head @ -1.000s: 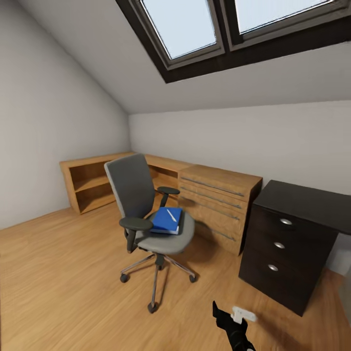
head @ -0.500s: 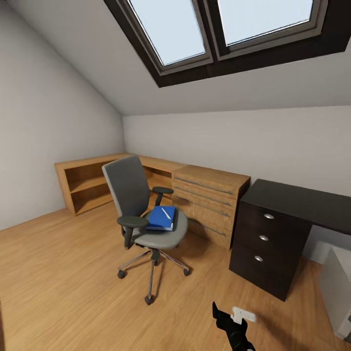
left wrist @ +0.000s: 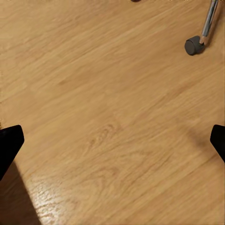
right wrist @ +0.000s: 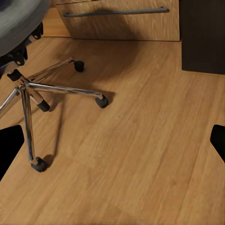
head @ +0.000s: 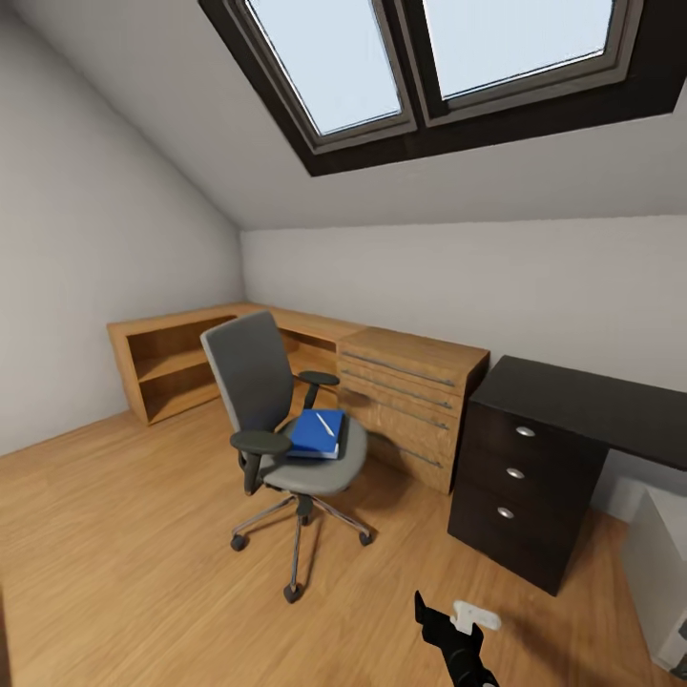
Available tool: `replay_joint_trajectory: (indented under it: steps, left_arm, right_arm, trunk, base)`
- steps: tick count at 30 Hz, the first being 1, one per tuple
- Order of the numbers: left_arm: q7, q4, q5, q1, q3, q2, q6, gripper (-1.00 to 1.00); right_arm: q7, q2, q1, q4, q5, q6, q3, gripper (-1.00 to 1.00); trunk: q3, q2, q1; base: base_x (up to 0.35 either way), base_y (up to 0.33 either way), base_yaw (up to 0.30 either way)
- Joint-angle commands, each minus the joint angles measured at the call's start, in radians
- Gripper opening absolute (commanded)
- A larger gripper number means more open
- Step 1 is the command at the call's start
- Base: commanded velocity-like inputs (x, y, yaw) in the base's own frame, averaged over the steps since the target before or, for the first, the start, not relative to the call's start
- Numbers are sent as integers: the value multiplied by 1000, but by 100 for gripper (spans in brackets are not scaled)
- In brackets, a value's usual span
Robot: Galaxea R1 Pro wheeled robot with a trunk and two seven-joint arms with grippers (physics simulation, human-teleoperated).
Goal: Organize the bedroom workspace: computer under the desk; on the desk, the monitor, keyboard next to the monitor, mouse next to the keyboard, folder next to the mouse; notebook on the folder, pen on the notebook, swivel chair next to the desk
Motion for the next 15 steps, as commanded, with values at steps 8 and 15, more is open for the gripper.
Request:
replay_joint_trajectory:
  steps: [8,15]
  left_arm:
    - [1,-2,5,0,1,0,5,100]
    - [1,-2,6,0,1,-1,5,100]
  right_arm:
    - [9,0,-1,2,-8,-4,-7,100]
    - [8,0,-1,2,-8,-5,-7,100]
  trunk:
    - [24,56,-31]
    - [46,105,-58]
  base:
    - [0,0,-1]
    - [0,0,-174]
